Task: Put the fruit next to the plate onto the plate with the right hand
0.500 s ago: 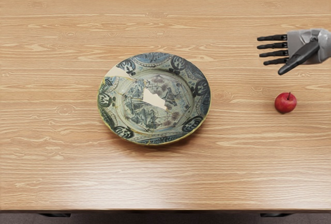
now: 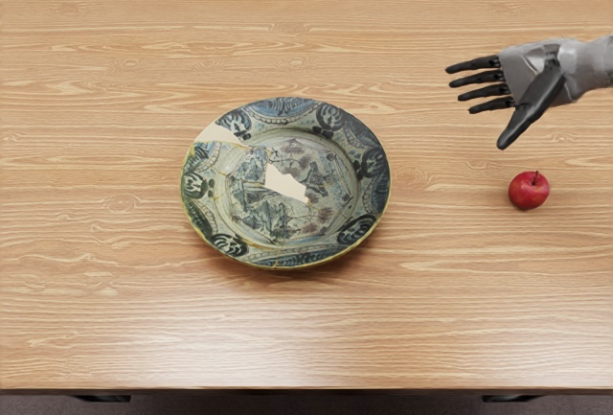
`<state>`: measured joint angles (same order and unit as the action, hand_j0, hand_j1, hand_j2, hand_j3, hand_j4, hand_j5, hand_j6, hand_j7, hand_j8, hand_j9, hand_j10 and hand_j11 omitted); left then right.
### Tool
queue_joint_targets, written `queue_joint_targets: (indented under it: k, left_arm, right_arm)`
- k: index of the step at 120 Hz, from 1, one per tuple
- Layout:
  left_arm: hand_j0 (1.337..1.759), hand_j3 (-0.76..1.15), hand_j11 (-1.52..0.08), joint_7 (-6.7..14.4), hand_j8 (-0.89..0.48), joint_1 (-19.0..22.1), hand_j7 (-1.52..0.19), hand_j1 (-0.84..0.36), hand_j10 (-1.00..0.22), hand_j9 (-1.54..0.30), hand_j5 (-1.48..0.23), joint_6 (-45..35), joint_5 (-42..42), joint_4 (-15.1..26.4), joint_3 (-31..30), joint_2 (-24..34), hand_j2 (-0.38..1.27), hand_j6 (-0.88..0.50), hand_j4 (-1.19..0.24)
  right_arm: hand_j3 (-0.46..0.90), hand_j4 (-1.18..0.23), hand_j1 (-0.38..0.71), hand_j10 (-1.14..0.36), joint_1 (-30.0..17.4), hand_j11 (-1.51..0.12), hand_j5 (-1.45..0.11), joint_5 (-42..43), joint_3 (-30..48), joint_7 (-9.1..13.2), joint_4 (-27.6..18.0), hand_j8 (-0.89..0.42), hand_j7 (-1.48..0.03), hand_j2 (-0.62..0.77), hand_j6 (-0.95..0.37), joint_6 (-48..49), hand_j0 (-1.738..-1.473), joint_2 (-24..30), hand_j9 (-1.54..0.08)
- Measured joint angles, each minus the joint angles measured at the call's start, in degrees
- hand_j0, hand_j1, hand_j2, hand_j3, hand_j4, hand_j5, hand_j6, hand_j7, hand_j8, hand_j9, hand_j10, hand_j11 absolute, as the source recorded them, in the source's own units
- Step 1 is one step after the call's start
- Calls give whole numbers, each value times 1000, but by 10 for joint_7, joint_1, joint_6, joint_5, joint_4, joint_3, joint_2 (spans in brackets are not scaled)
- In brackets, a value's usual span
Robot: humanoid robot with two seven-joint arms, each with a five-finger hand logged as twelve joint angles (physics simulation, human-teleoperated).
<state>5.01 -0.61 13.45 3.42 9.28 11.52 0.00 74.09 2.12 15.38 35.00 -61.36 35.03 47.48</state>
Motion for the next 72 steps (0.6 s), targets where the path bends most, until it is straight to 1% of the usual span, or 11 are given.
queue_joint_targets:
  k: [22, 39, 51, 64, 72]
  left_arm:
    - [1658, 0, 0, 0, 0, 0, 0, 349, 0, 0, 0, 0, 0, 0, 0, 0, 0, 0, 0]
    - [1658, 0, 0, 0, 0, 0, 0, 349, 0, 0, 0, 0, 0, 0, 0, 0, 0, 0, 0]
    - [1658, 0, 0, 0, 0, 1, 0, 349, 0, 0, 0, 0, 0, 0, 0, 0, 0, 0, 0]
    - [1658, 0, 0, 0, 0, 1, 0, 349, 0, 0, 0, 0, 0, 0, 0, 0, 0, 0, 0]
    - [1658, 0, 0, 0, 0, 1, 0, 349, 0, 0, 0, 0, 0, -1, 0, 0, 0, 0, 0]
  right_arm:
    - [0, -1, -349, -1, 76, 0, 0, 46, -115, 0, -66, -1, 0, -1, -1, 0, -1658, -1, 0]
    - [0, -2, -349, -1, 117, 0, 0, 71, -188, 0, -86, -2, 0, -1, -2, 0, -1658, -9, 0]
    - [0, -2, -349, -1, 160, 0, 0, 105, -215, 0, -104, -2, 0, -1, -3, 0, -1658, -8, 0]
    - [0, -2, -349, -2, 183, 0, 0, 155, -226, 0, -160, -2, 0, -1, -3, -3, -1658, 17, 0]
    - [0, -2, -349, -2, 185, 0, 0, 188, -244, 0, -201, -2, 0, -1, -3, -46, -1658, 35, 0]
